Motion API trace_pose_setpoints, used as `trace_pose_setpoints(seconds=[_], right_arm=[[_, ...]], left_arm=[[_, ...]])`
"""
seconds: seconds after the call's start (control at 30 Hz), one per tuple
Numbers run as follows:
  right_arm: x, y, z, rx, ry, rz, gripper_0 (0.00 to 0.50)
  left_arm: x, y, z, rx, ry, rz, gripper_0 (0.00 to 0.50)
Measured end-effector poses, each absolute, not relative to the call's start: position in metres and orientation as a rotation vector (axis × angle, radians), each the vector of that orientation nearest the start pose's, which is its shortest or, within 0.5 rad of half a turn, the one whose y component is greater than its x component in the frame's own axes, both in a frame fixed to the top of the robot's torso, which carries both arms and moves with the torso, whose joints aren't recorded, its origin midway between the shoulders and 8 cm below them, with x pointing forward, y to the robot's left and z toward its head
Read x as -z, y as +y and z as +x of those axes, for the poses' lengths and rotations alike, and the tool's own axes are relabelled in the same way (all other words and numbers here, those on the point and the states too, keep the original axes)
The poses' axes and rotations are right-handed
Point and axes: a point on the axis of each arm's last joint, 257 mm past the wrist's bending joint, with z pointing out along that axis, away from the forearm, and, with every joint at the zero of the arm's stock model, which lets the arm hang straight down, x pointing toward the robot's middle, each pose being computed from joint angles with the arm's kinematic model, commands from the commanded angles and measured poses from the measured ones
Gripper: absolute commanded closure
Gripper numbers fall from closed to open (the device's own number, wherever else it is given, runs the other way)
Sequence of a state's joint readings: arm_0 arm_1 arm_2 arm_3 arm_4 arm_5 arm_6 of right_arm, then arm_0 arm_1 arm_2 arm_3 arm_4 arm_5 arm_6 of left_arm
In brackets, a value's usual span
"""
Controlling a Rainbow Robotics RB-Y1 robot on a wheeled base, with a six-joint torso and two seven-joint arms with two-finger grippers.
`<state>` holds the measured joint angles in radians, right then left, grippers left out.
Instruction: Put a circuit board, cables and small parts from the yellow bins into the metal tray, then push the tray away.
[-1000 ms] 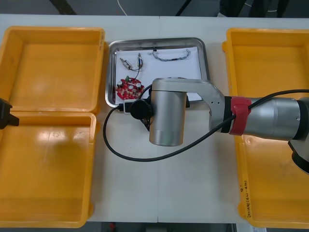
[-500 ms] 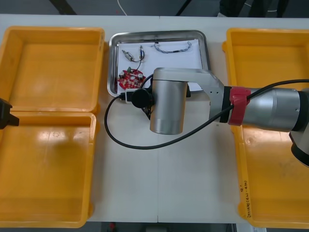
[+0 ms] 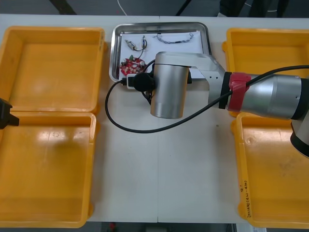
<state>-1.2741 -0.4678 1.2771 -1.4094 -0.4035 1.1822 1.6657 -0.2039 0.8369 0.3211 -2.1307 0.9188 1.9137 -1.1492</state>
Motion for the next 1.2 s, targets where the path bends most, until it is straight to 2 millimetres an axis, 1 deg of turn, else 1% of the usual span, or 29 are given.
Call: trace_pose_setpoints(seconds=[0.17, 0.37, 0.63, 0.97, 1.0, 1.03, 1.07, 1.13, 1.17, 1.2], right_arm=[[0.176, -0.014, 0.602, 0.802, 1.628, -1.635, 0.5], [0.176, -0.018, 0.612, 0.799, 1.629, -1.618, 0.5], [0.175, -0.019, 0.618, 0.788, 1.624, -1.606, 0.5], [0.176, -0.02, 0.619, 0.79, 1.628, -1.604, 0.5], [0.176, -0.02, 0.619, 0.79, 1.628, -1.604, 0.467], [0.176, -0.02, 0.619, 0.79, 1.628, -1.604, 0.364], [0.176, -0.02, 0.619, 0.791, 1.628, -1.604, 0.316], [0.176, -0.02, 0.619, 0.79, 1.628, -1.604, 0.125], [0.176, -0.02, 0.619, 0.79, 1.628, -1.604, 0.075], [0.176, -0.02, 0.619, 0.79, 1.628, -1.604, 0.0]], left_arm=[[0.151, 0.38, 0.379, 0.046, 2.688, -0.178, 0.0], [0.151, 0.38, 0.379, 0.046, 2.688, -0.178, 0.0], [0.151, 0.38, 0.379, 0.046, 2.688, -0.178, 0.0], [0.151, 0.38, 0.379, 0.046, 2.688, -0.178, 0.0], [0.151, 0.38, 0.379, 0.046, 2.688, -0.178, 0.0], [0.151, 0.38, 0.379, 0.046, 2.688, -0.178, 0.0], [0.151, 0.38, 0.379, 0.046, 2.688, -0.178, 0.0], [0.151, 0.38, 0.379, 0.046, 2.688, -0.178, 0.0], [0.151, 0.38, 0.379, 0.046, 2.688, -0.178, 0.0], [0.151, 0.38, 0.379, 0.046, 2.688, -0.178, 0.0]])
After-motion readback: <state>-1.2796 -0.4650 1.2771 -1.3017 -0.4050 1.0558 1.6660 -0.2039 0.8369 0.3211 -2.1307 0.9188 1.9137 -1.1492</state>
